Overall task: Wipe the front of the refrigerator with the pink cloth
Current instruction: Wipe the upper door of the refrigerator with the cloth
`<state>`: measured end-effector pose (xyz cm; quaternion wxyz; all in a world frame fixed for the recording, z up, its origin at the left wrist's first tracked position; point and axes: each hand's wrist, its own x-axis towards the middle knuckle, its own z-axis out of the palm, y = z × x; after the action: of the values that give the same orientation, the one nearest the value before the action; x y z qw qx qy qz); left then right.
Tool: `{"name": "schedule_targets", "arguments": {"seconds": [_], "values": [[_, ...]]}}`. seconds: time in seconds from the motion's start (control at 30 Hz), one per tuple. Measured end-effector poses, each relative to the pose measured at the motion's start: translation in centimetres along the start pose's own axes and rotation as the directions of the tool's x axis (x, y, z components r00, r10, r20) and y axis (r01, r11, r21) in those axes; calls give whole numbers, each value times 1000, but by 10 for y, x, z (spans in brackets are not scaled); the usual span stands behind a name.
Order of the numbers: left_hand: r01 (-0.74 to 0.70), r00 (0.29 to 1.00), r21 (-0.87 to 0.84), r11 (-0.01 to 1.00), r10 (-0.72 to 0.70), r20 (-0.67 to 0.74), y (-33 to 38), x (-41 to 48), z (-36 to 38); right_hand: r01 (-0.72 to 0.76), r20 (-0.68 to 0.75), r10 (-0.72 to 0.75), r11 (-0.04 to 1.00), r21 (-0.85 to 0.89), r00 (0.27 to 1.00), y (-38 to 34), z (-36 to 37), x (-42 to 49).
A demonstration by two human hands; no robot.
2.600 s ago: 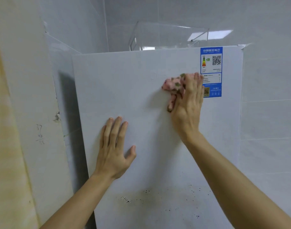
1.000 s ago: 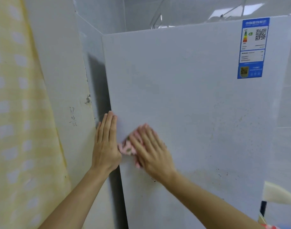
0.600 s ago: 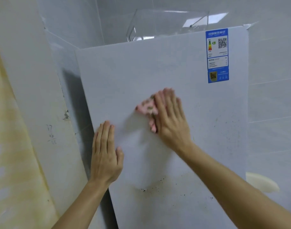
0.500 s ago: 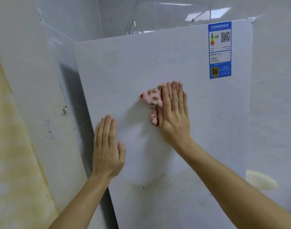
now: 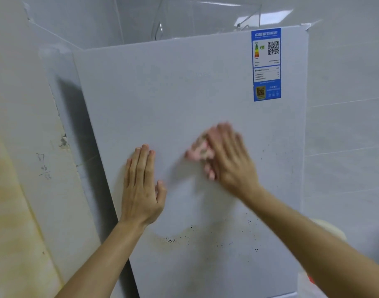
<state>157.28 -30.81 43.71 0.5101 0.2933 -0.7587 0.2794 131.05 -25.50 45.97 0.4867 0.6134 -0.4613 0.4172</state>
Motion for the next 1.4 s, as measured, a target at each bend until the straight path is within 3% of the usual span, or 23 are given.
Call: {"name": "schedule_targets", "arguments": {"seconds": [0.1, 0.2, 0.37, 0.47, 0.53, 0.6, 0.67, 0.83, 0.93, 1.07, 1.17, 1.23, 1.3, 1.4], "values": [[31, 1000, 28, 999, -31, -6, 2, 4, 1, -259, -127, 258, 966, 7, 958, 30, -9, 56], [70, 998, 46, 996, -69, -12, 8, 6, 7, -345, -155, 343, 939, 19, 926, 24, -5, 53], [110, 993, 44, 993, -108, -45, 18, 6, 14, -50, 40, 50, 999, -6, 998, 7, 1, -66], [106, 993, 62, 992, -102, -60, 26, 8, 17, 183, 191, -167, 981, -68, 967, 24, -4, -118], [80, 995, 61, 995, -77, -60, 32, 9, 19, 255, 219, -230, 962, -93, 948, 38, -11, -115], [61, 997, 49, 997, -58, -58, 39, 11, 22, 158, 178, -137, 982, -107, 974, 56, -17, -89], [53, 997, 43, 998, -51, -60, 45, 16, 23, -80, 42, 85, 991, -112, 995, 80, -23, -44], [50, 997, 54, 997, -47, -62, 56, 26, 30, -466, -152, 460, 885, 1, 875, 112, -35, 43], [50, 997, 50, 998, -46, -63, 67, 28, 37, -407, -145, 404, 913, 10, 903, 90, -29, 17], [55, 996, 54, 997, -51, -73, 82, 26, 48, -161, 71, 161, 987, -9, 984, 63, -21, -91], [78, 994, 73, 994, -71, -84, 88, 25, 51, 36, 225, -14, 995, -90, 974, 74, -22, -158], [82, 993, 88, 993, -73, -92, 88, 26, 52, 97, 248, -70, 991, -97, 966, 86, -26, -166], [81, 993, 98, 992, -72, -94, 87, 26, 52, 53, 234, -30, 994, -92, 972, 96, -31, -149], [72, 994, 104, 992, -63, -89, 86, 24, 51, -250, 75, 252, 968, -36, 965, 123, -42, -80]]}}
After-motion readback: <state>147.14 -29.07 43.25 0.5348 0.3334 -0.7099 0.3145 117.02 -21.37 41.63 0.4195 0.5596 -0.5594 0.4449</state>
